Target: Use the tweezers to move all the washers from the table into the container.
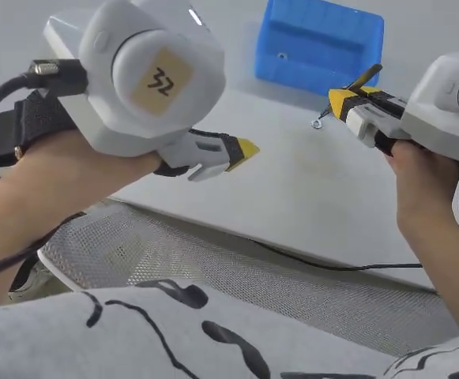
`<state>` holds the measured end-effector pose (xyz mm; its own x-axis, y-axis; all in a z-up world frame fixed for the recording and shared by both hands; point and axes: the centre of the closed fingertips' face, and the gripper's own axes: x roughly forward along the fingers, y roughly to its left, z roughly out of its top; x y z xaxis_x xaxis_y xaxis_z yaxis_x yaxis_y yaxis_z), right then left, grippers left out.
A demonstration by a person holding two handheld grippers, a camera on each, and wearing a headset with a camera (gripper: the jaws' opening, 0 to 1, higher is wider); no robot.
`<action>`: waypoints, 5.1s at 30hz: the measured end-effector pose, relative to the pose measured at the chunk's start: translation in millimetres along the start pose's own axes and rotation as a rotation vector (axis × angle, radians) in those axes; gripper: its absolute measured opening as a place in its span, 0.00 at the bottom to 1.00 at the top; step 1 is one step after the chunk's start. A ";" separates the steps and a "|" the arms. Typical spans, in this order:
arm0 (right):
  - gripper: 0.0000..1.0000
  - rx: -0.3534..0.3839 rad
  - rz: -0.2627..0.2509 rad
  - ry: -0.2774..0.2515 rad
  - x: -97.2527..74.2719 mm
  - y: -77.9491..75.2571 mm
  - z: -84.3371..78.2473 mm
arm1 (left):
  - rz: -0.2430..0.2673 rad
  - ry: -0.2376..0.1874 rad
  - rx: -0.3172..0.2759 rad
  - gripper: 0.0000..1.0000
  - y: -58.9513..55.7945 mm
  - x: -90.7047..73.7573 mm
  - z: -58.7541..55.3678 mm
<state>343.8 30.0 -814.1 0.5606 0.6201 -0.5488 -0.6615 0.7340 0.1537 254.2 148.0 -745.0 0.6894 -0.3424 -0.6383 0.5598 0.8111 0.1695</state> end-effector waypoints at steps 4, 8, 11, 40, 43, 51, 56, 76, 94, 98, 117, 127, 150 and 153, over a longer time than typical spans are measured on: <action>0.05 -0.003 0.002 0.018 3.6 0.7 -6.2 | -0.005 0.007 0.002 0.88 -1.7 0.6 -2.1; 0.05 -0.016 0.002 0.014 3.5 1.4 -5.4 | -0.002 0.009 0.001 0.88 -1.1 0.1 -3.1; 0.05 -0.030 0.004 0.015 4.1 1.7 -4.9 | 0.000 0.012 0.001 0.87 -1.0 0.1 -3.9; 0.03 0.000 0.012 0.045 -8.8 5.8 12.1 | 0.019 -0.021 0.034 0.86 -4.2 -10.7 9.6; 0.03 -0.011 0.022 0.028 -13.3 7.3 22.5 | 0.023 -0.027 0.028 0.86 -3.3 -11.2 11.2; 0.03 -0.018 0.037 -0.043 -22.6 10.1 54.4 | 0.029 -0.042 0.025 0.87 0.2 -11.9 14.2; 0.03 -0.018 0.014 -0.094 -22.7 -1.5 74.6 | 0.030 -0.047 0.022 0.87 -0.1 -13.1 15.4; 0.04 -0.051 -0.127 -0.036 21.6 -52.8 57.0 | 0.068 -0.048 0.033 0.84 9.1 -17.9 16.9; 0.04 -0.059 -0.126 0.031 32.6 -57.3 38.9 | 0.065 -0.051 0.052 0.81 8.3 -17.7 22.1; 0.04 -0.052 -0.123 0.032 32.0 -57.8 35.2 | 0.061 -0.055 0.061 0.80 8.2 -18.3 25.2; 0.05 -0.068 -0.094 -0.085 6.5 -39.7 71.2 | -0.016 -0.133 0.109 0.60 -0.6 -27.6 67.6; 0.05 -0.126 -0.030 -0.160 -46.3 16.1 90.6 | -0.113 -0.162 0.145 0.50 -10.5 -28.0 88.6; 0.05 -0.303 0.004 -0.063 -88.2 106.9 56.7 | -0.425 -0.232 0.310 0.23 -67.7 -51.6 115.6; 0.05 -0.314 -0.003 -0.051 -90.7 113.7 52.3 | -0.454 -0.233 0.334 0.21 -72.4 -53.1 111.7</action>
<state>243.8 71.8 -703.9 0.5816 0.6372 -0.5057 -0.7770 0.6193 -0.1132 228.4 54.5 -639.5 0.4090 -0.7444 -0.5277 0.9095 0.3797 0.1693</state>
